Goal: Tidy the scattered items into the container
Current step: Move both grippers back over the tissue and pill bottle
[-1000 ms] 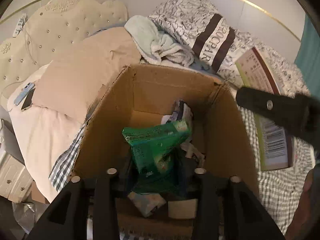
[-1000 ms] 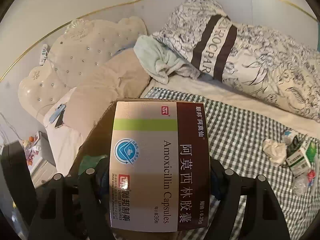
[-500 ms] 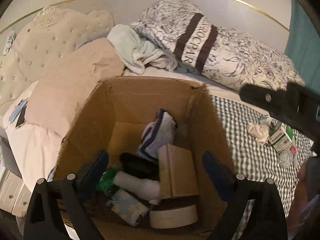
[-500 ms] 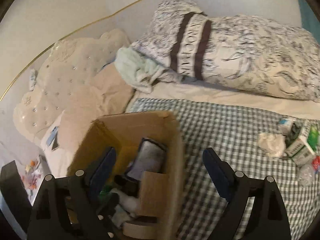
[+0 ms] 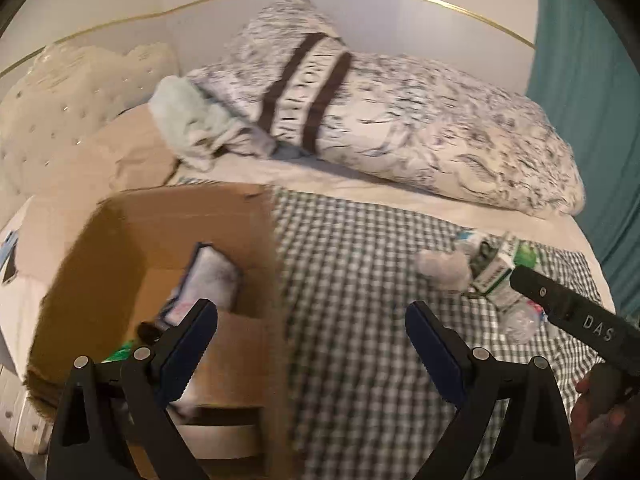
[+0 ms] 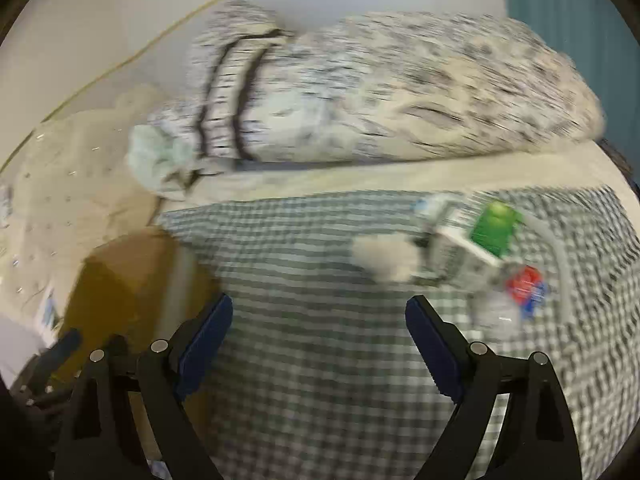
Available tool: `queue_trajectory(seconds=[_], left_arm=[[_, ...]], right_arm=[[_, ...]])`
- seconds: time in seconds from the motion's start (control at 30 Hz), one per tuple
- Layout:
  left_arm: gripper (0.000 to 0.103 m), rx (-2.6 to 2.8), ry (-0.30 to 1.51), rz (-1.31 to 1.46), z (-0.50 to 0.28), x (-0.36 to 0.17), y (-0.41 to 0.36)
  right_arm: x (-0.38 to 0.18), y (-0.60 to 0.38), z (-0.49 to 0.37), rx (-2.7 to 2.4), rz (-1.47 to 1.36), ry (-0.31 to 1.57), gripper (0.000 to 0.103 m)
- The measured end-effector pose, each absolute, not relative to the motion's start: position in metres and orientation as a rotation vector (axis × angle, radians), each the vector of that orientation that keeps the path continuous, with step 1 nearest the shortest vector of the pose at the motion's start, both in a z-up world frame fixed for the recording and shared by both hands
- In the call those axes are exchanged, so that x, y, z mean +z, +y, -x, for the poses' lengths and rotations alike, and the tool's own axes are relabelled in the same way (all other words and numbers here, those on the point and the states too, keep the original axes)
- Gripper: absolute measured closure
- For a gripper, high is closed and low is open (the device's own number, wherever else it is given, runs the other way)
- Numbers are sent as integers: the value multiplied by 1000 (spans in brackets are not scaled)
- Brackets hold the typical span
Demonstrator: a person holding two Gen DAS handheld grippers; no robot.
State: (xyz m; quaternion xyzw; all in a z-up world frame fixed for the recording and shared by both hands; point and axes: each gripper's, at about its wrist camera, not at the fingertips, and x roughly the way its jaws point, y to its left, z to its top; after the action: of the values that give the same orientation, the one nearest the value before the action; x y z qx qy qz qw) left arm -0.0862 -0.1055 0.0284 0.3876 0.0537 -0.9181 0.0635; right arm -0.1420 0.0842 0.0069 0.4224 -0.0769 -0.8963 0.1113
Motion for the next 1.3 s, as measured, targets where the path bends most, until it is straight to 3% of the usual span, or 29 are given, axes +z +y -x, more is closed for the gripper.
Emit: queue_trajectory(seconds=[0.2, 0.47, 0.83, 1.17, 1.3], left_arm=[[6, -2816, 148, -1193, 120, 22, -52], [5, -2801, 99, -1379, 173, -27, -2], [6, -2774, 185, -1521, 227, -72, 15], [5, -2717, 259, -1591, 262, -101, 12], [6, -2727, 280, -1615, 271, -106, 17]], right_arm=[[-7, 151, 155, -2754, -1319, -316, 14], [-40, 194, 178, -2835, -1469, -356, 14], [-86, 221, 201, -2846, -1665, -389, 14], [-100, 230, 211, -2880, -1621, -591, 14], [-109, 228, 221, -2875, -1662, -582, 14]])
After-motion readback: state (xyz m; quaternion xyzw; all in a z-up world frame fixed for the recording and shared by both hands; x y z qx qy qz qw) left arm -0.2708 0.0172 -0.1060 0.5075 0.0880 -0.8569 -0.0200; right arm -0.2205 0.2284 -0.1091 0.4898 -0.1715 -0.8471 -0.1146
